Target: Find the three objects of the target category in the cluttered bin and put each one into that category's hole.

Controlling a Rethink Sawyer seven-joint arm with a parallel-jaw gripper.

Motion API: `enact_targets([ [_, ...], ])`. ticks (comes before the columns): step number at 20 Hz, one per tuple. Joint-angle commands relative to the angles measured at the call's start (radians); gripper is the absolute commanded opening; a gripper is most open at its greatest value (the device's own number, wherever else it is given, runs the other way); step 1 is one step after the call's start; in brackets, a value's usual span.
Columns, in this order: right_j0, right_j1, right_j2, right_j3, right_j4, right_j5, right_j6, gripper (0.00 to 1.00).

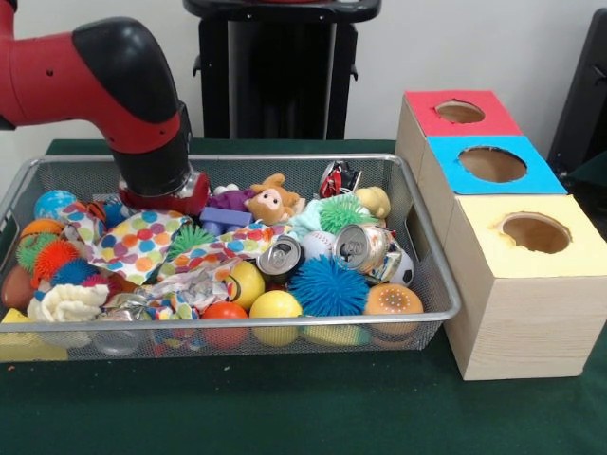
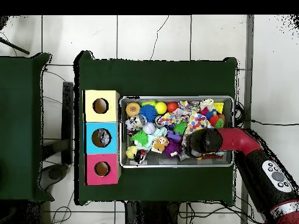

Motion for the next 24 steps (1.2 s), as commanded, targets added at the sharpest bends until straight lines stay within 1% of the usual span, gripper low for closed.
enact_targets([
  [1, 0.016, 0.201, 0.058, -0.289, -0.108, -0.124, -0.440, 1.00],
  [3, 0.018, 0.219, 0.071, -0.323, -0.106, -0.101, -0.468, 1.00],
  [10, 0.024, 0.243, 0.097, -0.375, -0.114, -0.053, -0.485, 1.00],
  [12, 0.022, 0.243, 0.103, -0.375, -0.119, -0.047, -0.481, 1.00],
  [19, 0.009, 0.221, 0.105, -0.331, -0.145, -0.066, -0.451, 1.00],
  [24, 0.018, 0.203, 0.103, -0.331, -0.140, -0.051, -0.432, 1.00],
])
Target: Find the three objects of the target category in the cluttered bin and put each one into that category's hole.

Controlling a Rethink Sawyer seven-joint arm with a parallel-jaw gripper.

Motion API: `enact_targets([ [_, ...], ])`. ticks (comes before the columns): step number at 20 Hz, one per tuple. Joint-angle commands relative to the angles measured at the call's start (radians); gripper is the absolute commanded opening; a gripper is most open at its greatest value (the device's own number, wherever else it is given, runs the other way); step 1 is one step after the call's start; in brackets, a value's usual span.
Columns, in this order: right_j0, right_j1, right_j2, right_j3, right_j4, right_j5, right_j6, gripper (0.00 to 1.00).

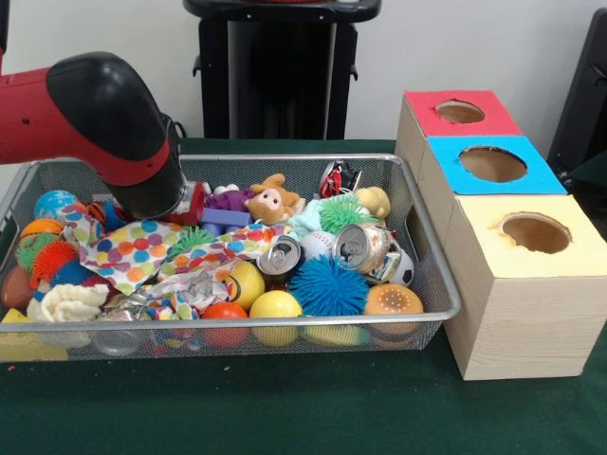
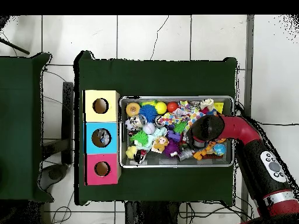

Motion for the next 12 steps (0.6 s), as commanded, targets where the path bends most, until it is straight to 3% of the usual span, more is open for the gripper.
enact_targets([
  [1, 0.022, 0.106, 0.036, -0.183, -0.147, -0.324, -0.319, 1.00],
  [12, 0.050, 0.061, 0.045, -0.213, -0.105, -0.235, -0.324, 1.00],
])
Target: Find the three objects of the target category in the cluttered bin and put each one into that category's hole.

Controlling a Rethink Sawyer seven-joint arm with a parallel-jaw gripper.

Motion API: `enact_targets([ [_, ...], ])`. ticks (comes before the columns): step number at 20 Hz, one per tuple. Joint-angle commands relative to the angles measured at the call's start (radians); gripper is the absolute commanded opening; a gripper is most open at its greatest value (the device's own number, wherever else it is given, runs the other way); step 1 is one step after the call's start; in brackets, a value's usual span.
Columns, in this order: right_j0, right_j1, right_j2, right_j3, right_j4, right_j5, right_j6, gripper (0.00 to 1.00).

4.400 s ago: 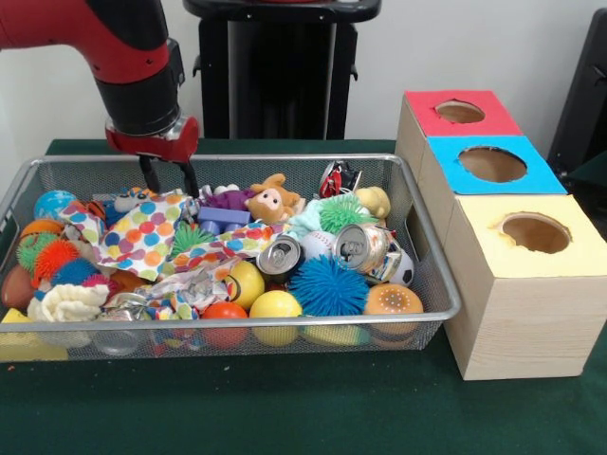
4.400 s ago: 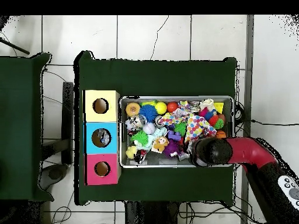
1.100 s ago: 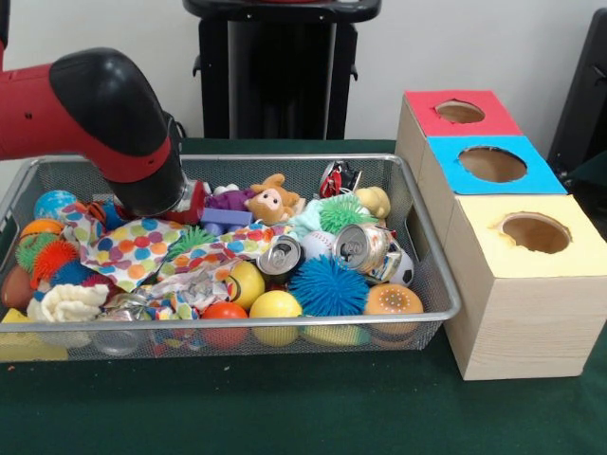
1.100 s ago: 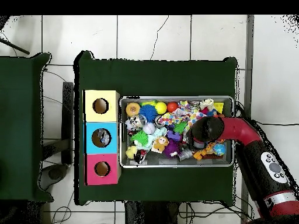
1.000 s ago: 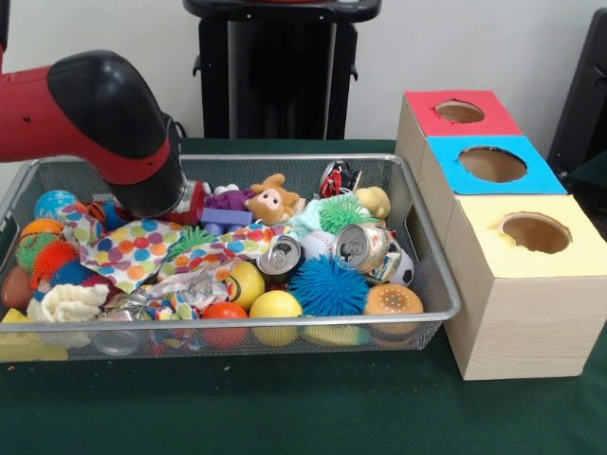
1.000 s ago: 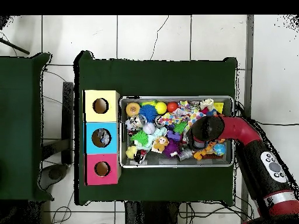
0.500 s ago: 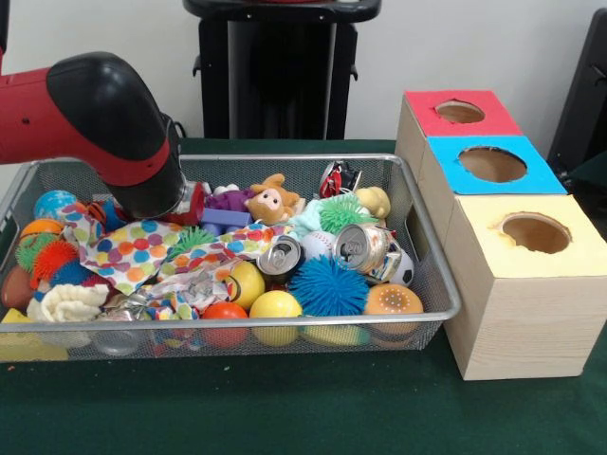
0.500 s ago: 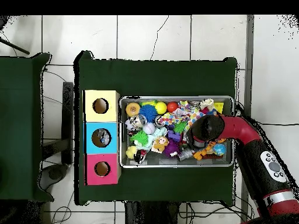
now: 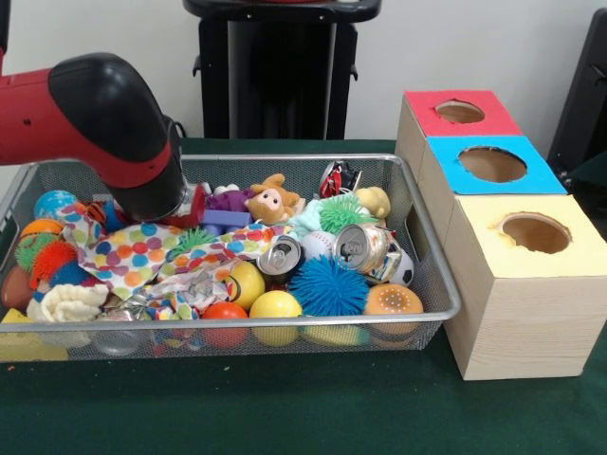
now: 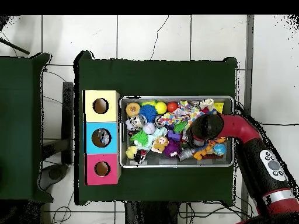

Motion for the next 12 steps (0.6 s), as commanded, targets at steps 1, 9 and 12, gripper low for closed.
enact_targets([
  [1, 0.038, 0.063, 0.045, -0.199, -0.105, -0.239, -0.324, 1.00],
  [9, 0.033, 0.044, 0.035, -0.162, -0.129, -0.311, -0.273, 0.00],
  [12, 0.036, 0.038, 0.029, -0.154, -0.134, -0.315, -0.263, 0.00],
])
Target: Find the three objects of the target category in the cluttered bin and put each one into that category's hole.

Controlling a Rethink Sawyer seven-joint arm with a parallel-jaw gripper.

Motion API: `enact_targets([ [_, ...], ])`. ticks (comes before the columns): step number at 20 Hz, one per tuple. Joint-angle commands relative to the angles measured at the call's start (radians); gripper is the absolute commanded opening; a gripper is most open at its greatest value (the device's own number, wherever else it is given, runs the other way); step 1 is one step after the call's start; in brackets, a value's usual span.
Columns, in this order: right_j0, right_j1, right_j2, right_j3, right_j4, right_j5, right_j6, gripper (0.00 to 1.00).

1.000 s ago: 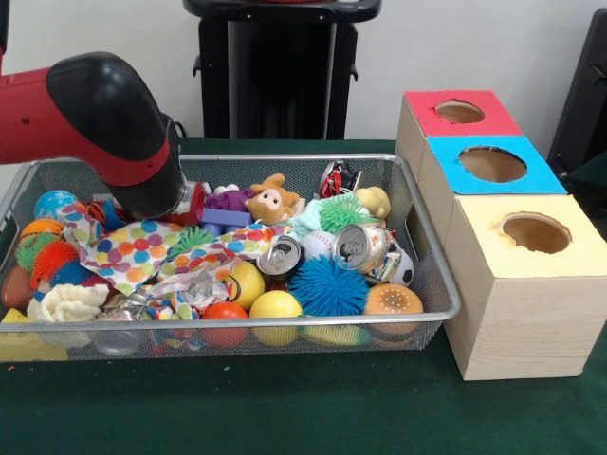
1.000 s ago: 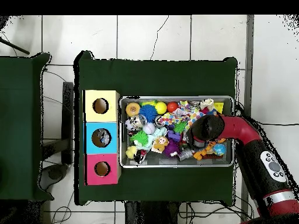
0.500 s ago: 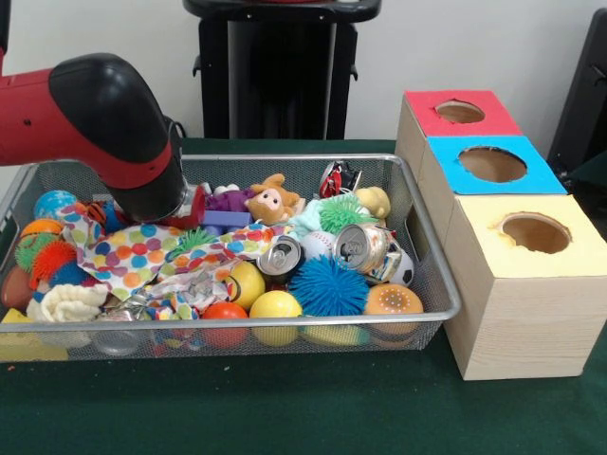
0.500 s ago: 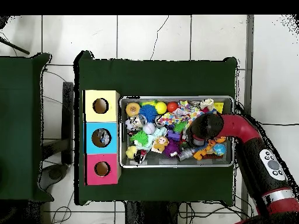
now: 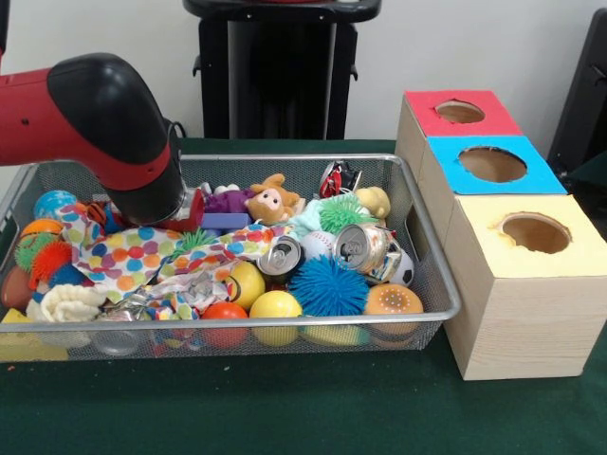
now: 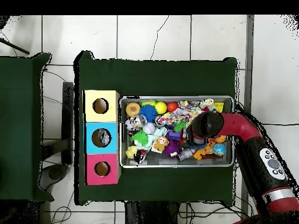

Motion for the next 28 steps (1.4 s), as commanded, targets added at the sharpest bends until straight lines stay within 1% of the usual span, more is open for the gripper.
enact_targets([
  [1, 0.026, 0.040, 0.028, -0.136, -0.135, -0.314, -0.259, 0.00],
  [4, 0.029, 0.035, 0.023, -0.130, -0.138, -0.321, -0.237, 0.00],
  [6, 0.035, 0.029, 0.019, -0.125, -0.146, -0.312, -0.242, 0.00],
  [8, 0.028, 0.008, 0.009, -0.092, -0.136, -0.354, -0.147, 0.00],
  [9, 0.028, -0.018, 0.004, -0.070, -0.131, -0.360, -0.110, 0.00],
  [12, 0.043, -0.125, -0.001, -0.020, -0.088, -0.259, -0.094, 0.00],
  [14, 0.060, -0.189, -0.002, -0.008, -0.049, -0.162, -0.112, 0.00],
  [17, 0.070, -0.249, -0.002, 0.008, 0.005, -0.092, -0.094, 0.00],
  [18, 0.073, -0.264, -0.002, 0.010, 0.014, -0.070, -0.107, 0.00],
  [22, 0.081, -0.301, -0.010, 0.027, 0.040, -0.046, -0.106, 0.00],
  [28, 0.092, -0.333, -0.031, 0.040, 0.044, -0.044, -0.109, 0.00],
])
